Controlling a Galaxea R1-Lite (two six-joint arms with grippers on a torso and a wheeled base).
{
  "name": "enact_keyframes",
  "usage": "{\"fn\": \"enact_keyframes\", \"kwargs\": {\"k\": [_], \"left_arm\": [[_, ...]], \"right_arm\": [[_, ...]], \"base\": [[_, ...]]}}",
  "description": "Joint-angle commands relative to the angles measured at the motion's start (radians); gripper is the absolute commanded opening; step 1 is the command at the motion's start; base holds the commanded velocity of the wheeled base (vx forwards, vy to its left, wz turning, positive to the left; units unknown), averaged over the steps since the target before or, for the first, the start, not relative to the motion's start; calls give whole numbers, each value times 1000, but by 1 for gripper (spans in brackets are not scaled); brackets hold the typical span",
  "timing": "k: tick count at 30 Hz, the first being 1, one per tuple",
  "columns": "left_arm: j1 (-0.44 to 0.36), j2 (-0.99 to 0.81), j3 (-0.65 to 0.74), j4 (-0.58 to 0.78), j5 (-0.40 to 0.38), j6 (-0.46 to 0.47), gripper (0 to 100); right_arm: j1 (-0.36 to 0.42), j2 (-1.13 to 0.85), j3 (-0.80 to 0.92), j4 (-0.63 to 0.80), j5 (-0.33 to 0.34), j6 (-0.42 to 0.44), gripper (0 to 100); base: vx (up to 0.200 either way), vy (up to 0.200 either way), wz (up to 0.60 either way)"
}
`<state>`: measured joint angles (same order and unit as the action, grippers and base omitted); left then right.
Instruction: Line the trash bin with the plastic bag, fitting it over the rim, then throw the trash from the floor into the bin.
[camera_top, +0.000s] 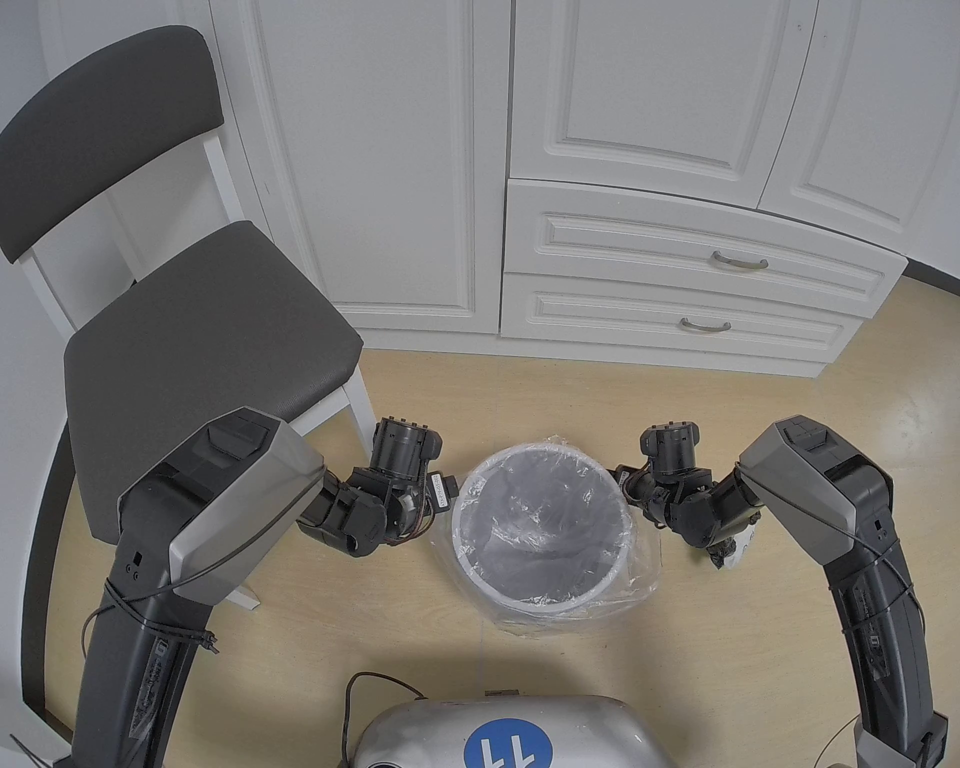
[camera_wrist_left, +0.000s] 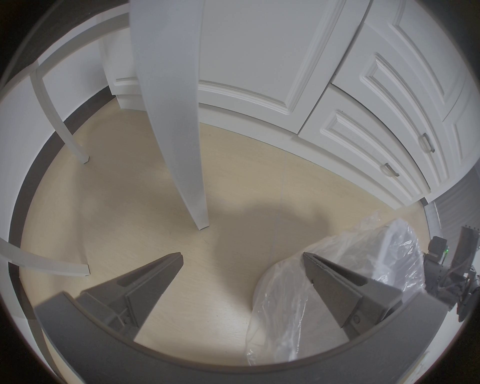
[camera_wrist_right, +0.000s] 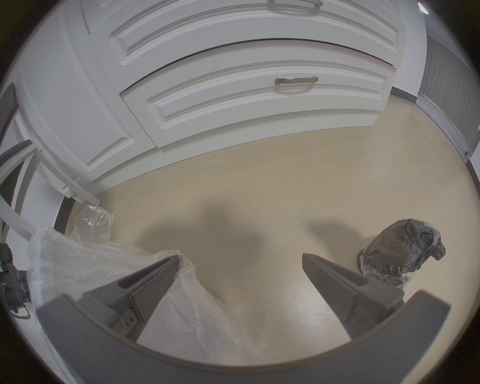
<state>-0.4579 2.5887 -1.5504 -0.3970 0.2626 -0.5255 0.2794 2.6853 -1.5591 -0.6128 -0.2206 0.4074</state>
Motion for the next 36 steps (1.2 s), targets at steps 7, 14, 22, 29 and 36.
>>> {"fn": "enact_keyframes", "kwargs": {"k": [7,14,22,29,36], "left_arm": [[-4,27,-2,-2,1,-1,100],[-7,42,-13,-2,7,-1,100],[-10,-15,15,3,21,10,100],[-21,-171,115,53,49,75,100],[-45,-280,202,46,50,114,100]], "right_arm": [[0,22,-10,1,0,7,100],[7,39,-6,-10,0,8,100],[12,-55,44,-5,-2,25,100],[15,-242,165,1,-2,11,100],[20,-392,295,-13,-2,-76,100]], "base": [[0,0,0],[0,0,0],[0,0,0],[0,0,0],[0,0,0]]}}
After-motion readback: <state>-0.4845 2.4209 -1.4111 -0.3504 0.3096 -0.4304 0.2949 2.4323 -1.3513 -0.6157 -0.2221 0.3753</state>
